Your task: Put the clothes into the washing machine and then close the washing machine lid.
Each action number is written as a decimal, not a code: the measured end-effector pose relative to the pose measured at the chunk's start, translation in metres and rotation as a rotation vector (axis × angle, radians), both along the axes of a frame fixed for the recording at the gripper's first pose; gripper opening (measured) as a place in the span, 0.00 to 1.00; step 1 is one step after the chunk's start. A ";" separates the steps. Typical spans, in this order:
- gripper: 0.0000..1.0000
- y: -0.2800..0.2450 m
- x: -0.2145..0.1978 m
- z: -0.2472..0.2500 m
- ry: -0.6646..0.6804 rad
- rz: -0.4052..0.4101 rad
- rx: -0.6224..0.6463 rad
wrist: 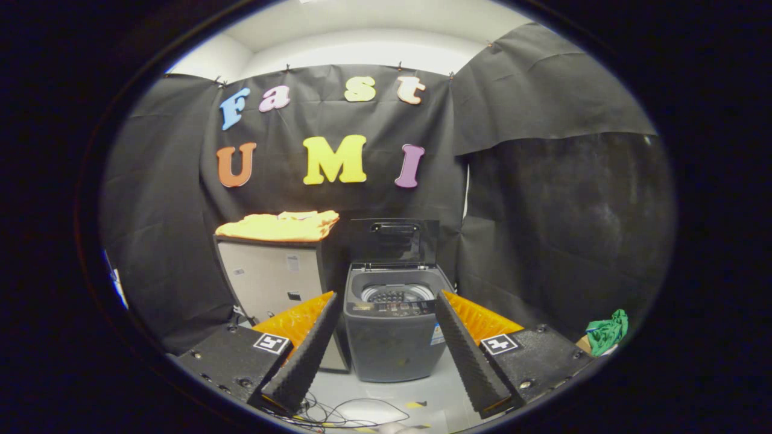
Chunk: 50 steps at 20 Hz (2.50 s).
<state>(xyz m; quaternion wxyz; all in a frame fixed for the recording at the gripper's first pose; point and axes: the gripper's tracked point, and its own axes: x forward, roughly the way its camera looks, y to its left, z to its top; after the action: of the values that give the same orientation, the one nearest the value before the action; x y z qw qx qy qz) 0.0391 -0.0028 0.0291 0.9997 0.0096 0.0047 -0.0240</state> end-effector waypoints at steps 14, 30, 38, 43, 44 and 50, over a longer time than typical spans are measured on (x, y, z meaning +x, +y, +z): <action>1.00 0.050 0.140 0.155 -0.036 0.078 -0.017; 1.00 0.262 0.330 0.200 0.131 0.287 -0.001; 1.00 0.341 0.399 0.146 0.291 0.264 -0.020; 1.00 0.360 0.433 0.091 0.415 0.213 -0.058; 1.00 0.361 0.439 0.081 0.440 0.205 -0.068; 0.99 0.361 0.455 0.050 0.510 0.173 -0.060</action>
<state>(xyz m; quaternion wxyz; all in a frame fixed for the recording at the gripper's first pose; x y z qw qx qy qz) 0.4939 0.3578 0.0793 0.9644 -0.0268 0.2562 0.0600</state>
